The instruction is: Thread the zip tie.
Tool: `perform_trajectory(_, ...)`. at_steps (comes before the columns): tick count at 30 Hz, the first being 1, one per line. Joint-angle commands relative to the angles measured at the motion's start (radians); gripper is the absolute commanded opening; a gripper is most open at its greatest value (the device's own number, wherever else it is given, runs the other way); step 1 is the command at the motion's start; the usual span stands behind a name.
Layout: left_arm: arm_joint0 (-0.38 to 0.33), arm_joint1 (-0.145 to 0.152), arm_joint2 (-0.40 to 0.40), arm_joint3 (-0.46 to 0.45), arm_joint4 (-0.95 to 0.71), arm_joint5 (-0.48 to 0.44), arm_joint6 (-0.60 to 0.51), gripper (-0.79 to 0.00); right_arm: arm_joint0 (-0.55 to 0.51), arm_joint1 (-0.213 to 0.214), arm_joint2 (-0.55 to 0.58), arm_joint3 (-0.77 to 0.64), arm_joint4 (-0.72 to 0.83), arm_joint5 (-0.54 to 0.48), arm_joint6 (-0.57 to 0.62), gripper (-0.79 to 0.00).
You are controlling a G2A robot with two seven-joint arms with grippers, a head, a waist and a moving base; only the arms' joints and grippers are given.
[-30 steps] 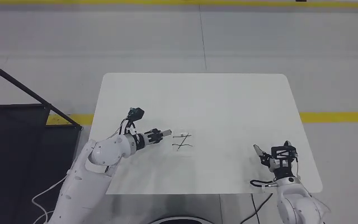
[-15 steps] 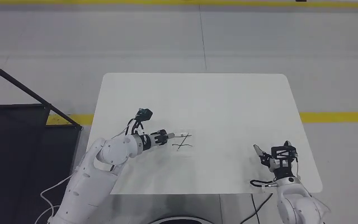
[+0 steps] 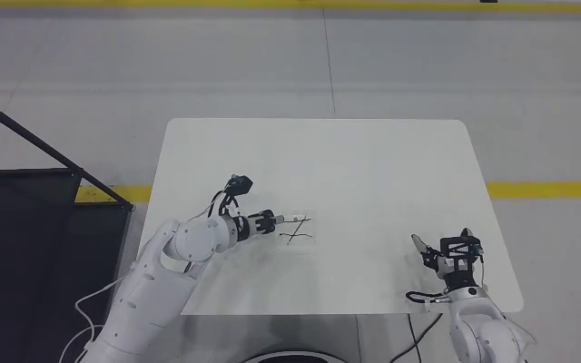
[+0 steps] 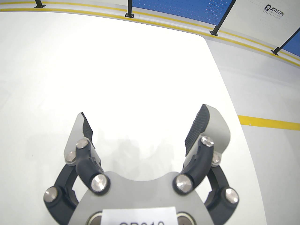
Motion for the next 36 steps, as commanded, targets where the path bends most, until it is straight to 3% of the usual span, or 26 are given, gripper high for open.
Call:
perform_trajectory(1,-0.003,0.0,0.002,0.003,-0.003,0.001,0.001,-0.483,0.0,0.0,0.0,0.0,0.0,0.0,0.0,0.0)
perform_trajectory(20,-0.022,-0.002,0.03,0.024,-0.007,0.004,0.006,-0.514,0.0,0.0,0.0,0.0,0.0,0.0,0.0,0.0)
perform_trajectory(36,-0.026,-0.001,0.037,0.028,-0.011,0.005,0.012,-0.619,0.0,0.0,0.0,0.0,0.0,0.0,0.0,0.0)
